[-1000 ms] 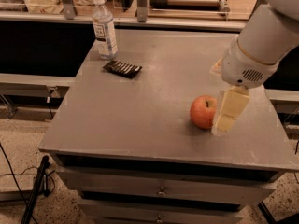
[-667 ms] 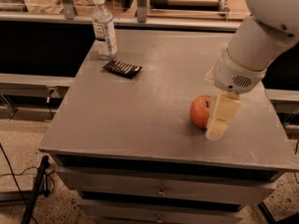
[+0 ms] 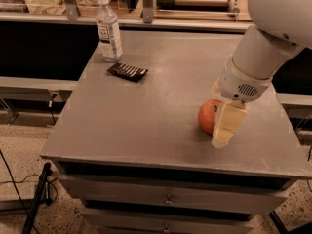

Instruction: Move apple near blue plastic bottle

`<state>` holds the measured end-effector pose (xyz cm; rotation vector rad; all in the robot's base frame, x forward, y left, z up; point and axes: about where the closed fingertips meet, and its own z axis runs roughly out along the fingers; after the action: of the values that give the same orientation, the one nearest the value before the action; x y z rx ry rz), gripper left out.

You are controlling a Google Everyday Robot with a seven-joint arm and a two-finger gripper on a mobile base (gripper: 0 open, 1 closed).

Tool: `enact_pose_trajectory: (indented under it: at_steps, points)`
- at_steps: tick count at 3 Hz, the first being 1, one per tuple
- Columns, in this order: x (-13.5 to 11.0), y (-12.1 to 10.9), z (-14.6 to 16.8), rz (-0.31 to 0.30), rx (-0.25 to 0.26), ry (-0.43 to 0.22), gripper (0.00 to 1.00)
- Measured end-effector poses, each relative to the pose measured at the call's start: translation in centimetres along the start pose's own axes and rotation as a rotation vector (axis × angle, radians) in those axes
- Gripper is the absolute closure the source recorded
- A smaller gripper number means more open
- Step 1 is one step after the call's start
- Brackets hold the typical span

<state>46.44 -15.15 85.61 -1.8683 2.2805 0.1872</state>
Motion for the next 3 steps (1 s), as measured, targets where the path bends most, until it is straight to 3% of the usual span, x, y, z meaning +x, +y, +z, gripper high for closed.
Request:
enact_pose_trajectory:
  at_steps: [3]
  points:
    - [-0.18, 0.04, -0.01, -0.004, 0.006, -0.001, 0.83]
